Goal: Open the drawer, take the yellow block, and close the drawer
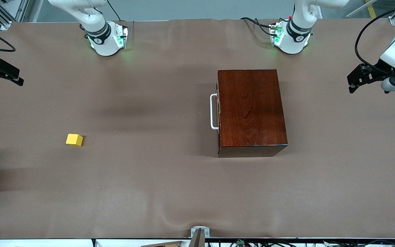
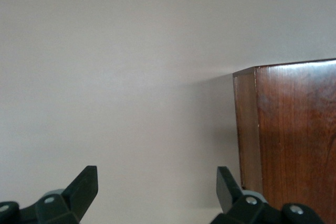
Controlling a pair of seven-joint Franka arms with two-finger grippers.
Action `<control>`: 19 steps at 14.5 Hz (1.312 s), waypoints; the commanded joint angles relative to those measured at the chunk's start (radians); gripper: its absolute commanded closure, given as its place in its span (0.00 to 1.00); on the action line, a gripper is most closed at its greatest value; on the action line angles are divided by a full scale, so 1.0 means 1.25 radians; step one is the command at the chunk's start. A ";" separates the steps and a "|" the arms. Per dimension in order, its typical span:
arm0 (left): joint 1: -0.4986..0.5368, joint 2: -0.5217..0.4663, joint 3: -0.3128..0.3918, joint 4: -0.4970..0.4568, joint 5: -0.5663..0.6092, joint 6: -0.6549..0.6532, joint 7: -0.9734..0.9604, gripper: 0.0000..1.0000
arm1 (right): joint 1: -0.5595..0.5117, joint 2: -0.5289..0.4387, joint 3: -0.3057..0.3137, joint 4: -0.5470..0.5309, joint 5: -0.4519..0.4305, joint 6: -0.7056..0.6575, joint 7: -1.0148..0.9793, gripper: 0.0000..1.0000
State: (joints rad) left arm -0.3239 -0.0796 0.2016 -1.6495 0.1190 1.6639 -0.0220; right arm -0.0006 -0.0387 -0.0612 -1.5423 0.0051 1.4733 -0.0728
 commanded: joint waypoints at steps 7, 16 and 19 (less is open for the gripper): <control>0.221 -0.019 -0.231 -0.020 -0.047 -0.014 0.040 0.00 | -0.012 -0.021 0.006 -0.018 0.011 -0.004 -0.012 0.00; 0.259 -0.033 -0.258 -0.005 -0.082 -0.072 0.039 0.00 | -0.025 -0.021 0.007 -0.018 0.012 -0.005 -0.012 0.00; 0.252 -0.036 -0.257 0.019 -0.100 -0.147 0.002 0.00 | -0.017 -0.021 0.007 -0.018 0.012 -0.004 -0.010 0.00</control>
State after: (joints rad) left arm -0.0232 -0.1067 -0.1052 -1.6409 0.0305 1.5357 0.0078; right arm -0.0094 -0.0388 -0.0613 -1.5423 0.0053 1.4670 -0.0734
